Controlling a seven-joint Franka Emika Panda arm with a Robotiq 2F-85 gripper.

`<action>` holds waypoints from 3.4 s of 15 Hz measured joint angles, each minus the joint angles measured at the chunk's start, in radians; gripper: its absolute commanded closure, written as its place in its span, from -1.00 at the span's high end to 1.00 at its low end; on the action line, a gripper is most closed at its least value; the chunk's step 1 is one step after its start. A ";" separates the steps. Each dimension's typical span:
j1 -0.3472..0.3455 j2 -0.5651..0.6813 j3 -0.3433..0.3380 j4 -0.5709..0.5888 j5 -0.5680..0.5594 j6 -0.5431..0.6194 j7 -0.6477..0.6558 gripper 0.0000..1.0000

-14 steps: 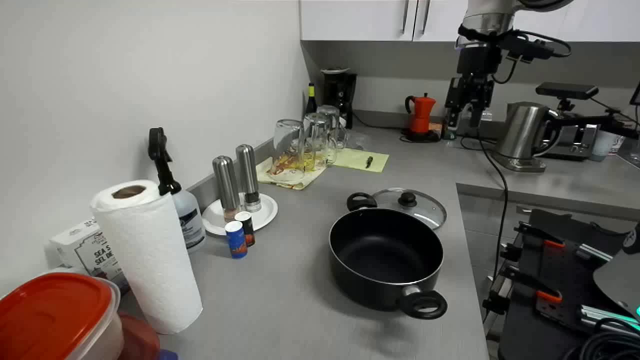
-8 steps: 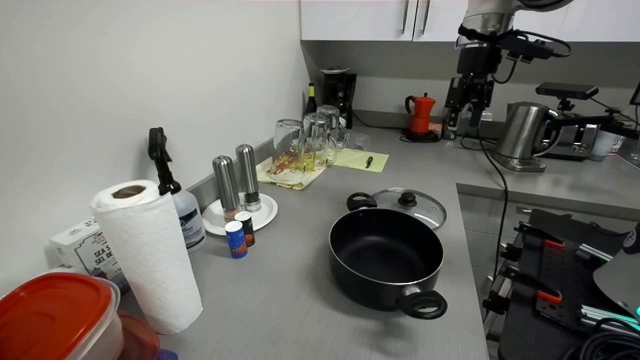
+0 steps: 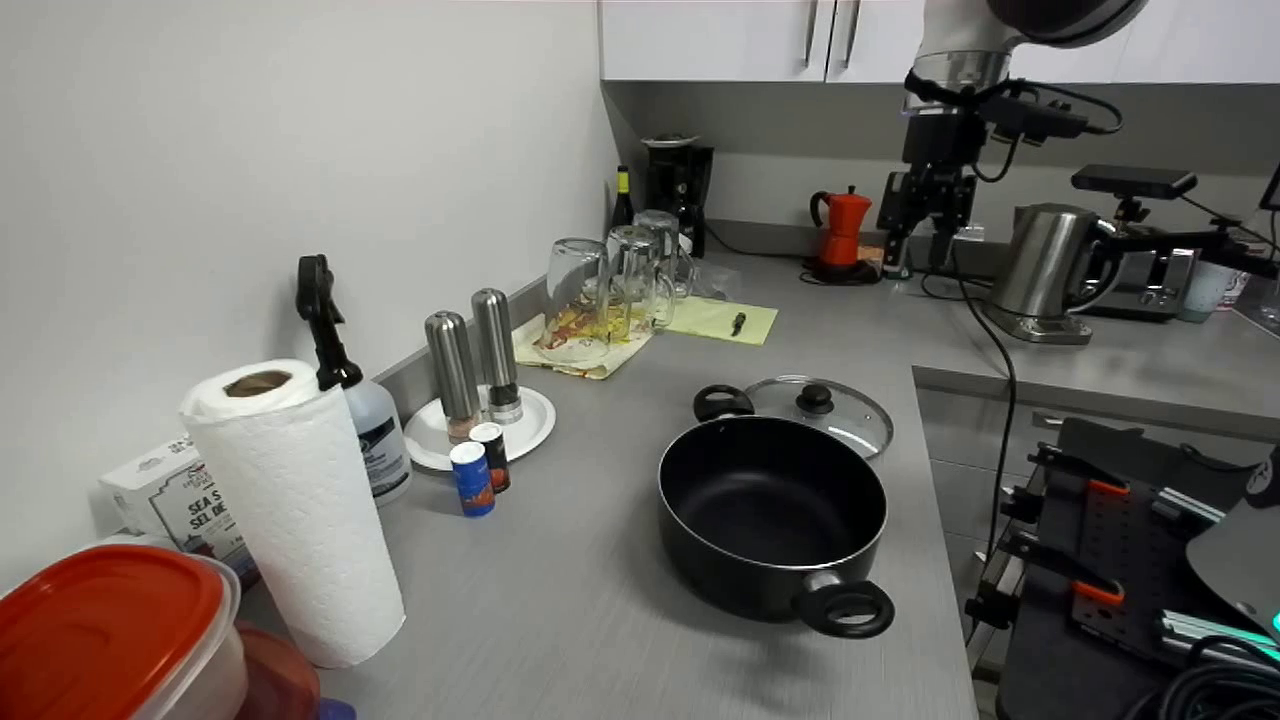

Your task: Press the lid on the pot

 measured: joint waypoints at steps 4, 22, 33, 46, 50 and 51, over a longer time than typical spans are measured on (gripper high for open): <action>-0.032 0.135 -0.001 0.010 -0.022 0.144 0.028 1.00; 0.000 0.763 -0.098 0.292 -0.157 0.476 0.254 1.00; 0.023 0.822 -0.099 0.313 -0.119 0.476 0.250 1.00; 0.023 0.849 -0.099 0.315 -0.091 0.476 0.244 -0.43; 0.023 0.849 -0.099 0.318 -0.085 0.475 0.241 -0.50; 0.022 0.849 -0.099 0.318 -0.082 0.475 0.238 -0.50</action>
